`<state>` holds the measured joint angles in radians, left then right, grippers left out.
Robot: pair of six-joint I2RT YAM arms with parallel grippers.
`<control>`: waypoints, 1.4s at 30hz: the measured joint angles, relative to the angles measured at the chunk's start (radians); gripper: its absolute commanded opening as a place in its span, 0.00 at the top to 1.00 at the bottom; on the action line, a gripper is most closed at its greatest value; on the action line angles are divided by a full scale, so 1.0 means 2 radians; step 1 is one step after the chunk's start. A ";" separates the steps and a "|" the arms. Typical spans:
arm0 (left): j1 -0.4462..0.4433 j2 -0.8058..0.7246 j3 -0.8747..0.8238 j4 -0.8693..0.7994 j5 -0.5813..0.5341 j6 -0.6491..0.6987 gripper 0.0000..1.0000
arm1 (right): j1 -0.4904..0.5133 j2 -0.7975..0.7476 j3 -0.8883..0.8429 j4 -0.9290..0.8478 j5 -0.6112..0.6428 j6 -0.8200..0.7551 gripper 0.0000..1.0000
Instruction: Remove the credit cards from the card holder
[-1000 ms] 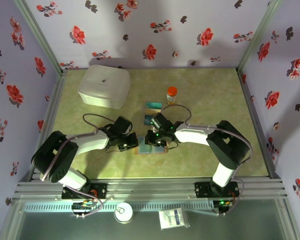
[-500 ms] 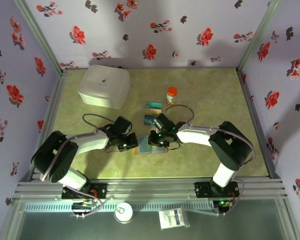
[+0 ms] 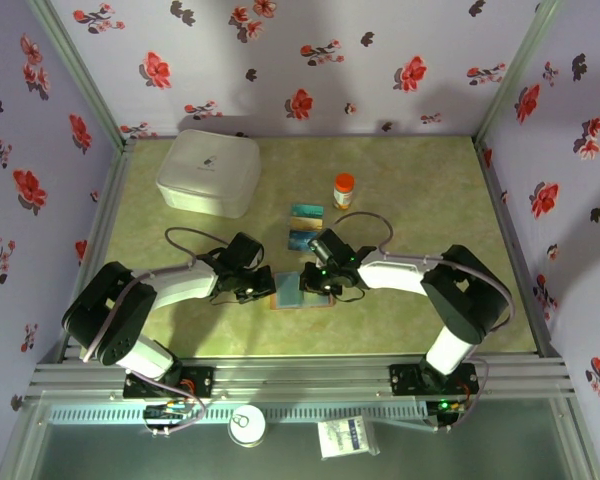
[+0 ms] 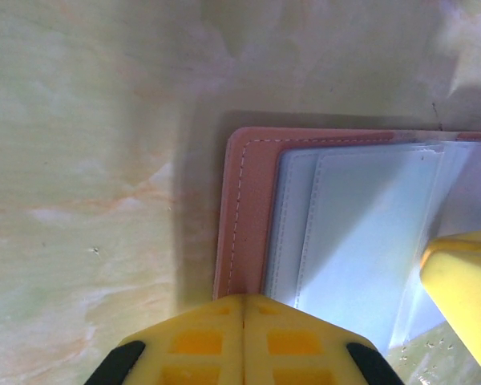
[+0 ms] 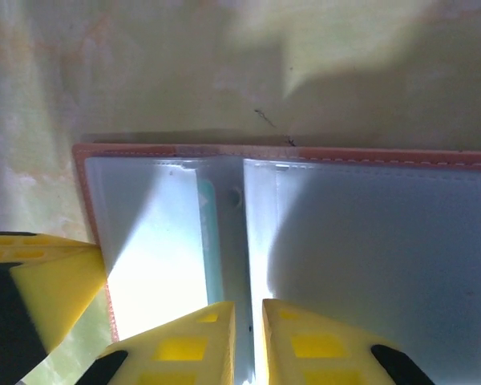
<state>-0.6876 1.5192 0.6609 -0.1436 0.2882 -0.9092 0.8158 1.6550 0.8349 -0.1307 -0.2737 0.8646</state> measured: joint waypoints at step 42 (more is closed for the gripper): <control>0.008 0.001 0.000 -0.001 0.000 0.006 0.95 | -0.001 0.022 0.006 0.020 -0.032 -0.001 0.83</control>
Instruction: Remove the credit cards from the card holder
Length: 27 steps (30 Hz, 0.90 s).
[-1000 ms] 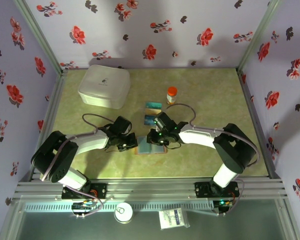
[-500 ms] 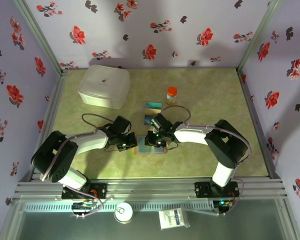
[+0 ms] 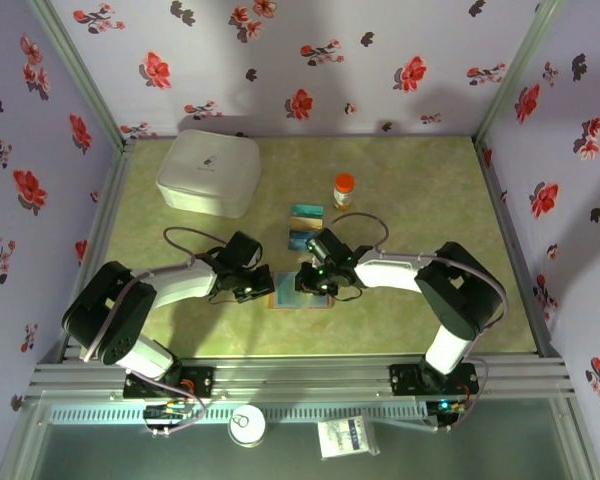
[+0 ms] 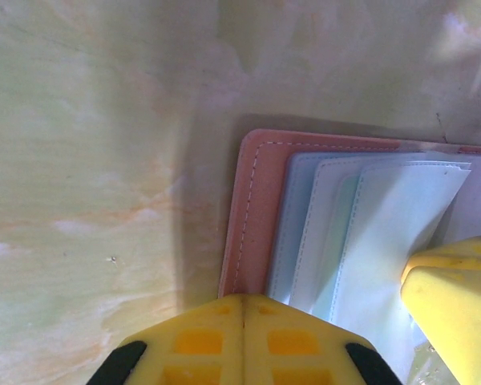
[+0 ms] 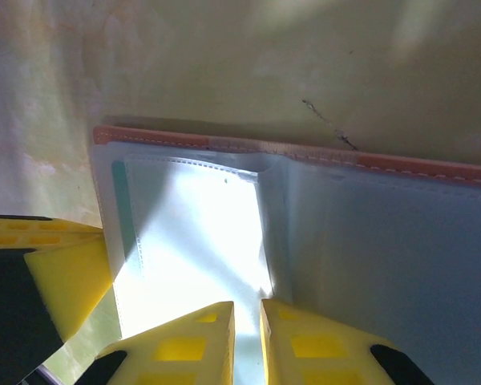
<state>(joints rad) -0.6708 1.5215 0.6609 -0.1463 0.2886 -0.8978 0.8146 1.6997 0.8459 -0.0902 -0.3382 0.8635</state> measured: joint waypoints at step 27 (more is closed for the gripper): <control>0.002 -0.027 0.024 0.013 0.023 -0.035 0.73 | -0.020 -0.006 -0.051 0.087 -0.036 0.001 0.84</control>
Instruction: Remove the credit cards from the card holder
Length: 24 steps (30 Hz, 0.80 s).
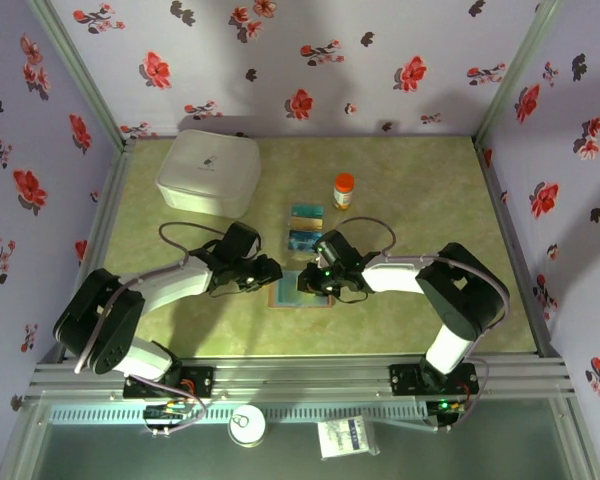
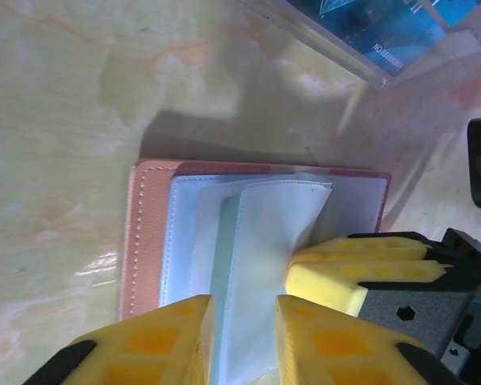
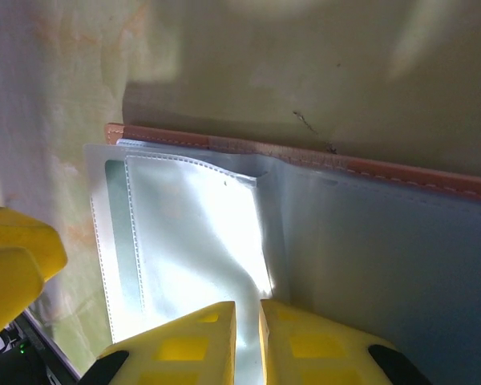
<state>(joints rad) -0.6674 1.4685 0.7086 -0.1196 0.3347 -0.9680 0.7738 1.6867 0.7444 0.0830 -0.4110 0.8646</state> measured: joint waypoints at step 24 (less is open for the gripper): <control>-0.013 0.060 0.000 0.060 0.020 -0.024 0.73 | -0.013 0.000 -0.028 0.057 -0.029 0.006 0.84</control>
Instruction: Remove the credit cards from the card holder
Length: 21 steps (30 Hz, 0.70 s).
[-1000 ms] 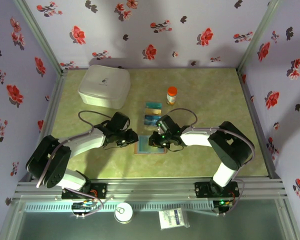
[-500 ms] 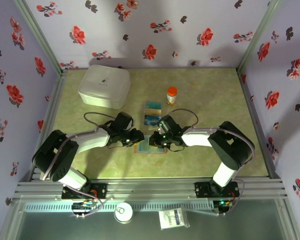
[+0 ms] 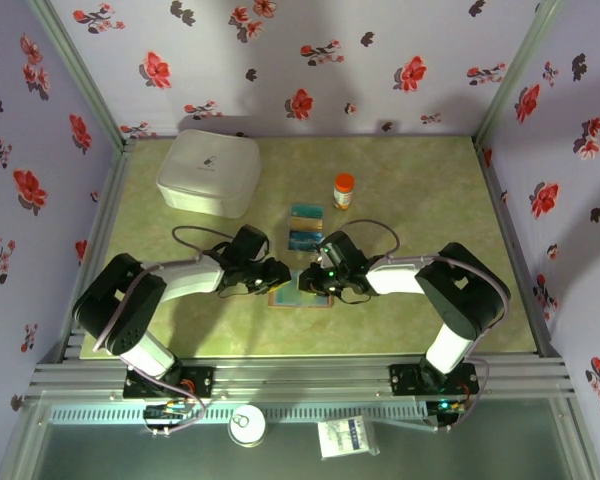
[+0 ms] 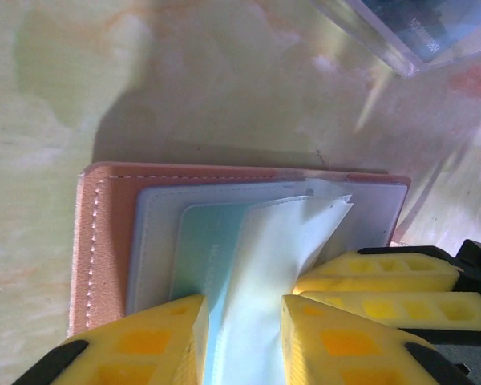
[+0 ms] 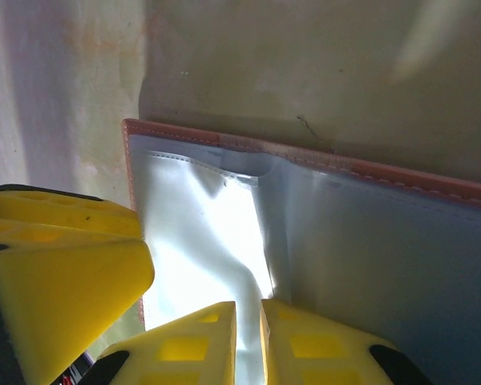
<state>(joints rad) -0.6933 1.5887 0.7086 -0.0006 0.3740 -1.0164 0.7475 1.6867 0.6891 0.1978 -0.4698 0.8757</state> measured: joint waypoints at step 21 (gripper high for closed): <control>-0.005 -0.003 0.012 0.011 0.012 -0.011 0.80 | -0.013 -0.130 -0.002 -0.077 0.045 0.004 0.83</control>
<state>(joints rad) -0.7029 1.5826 0.7334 0.0219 0.3977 -1.0378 0.7212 1.4277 0.6853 0.0429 -0.3801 0.8833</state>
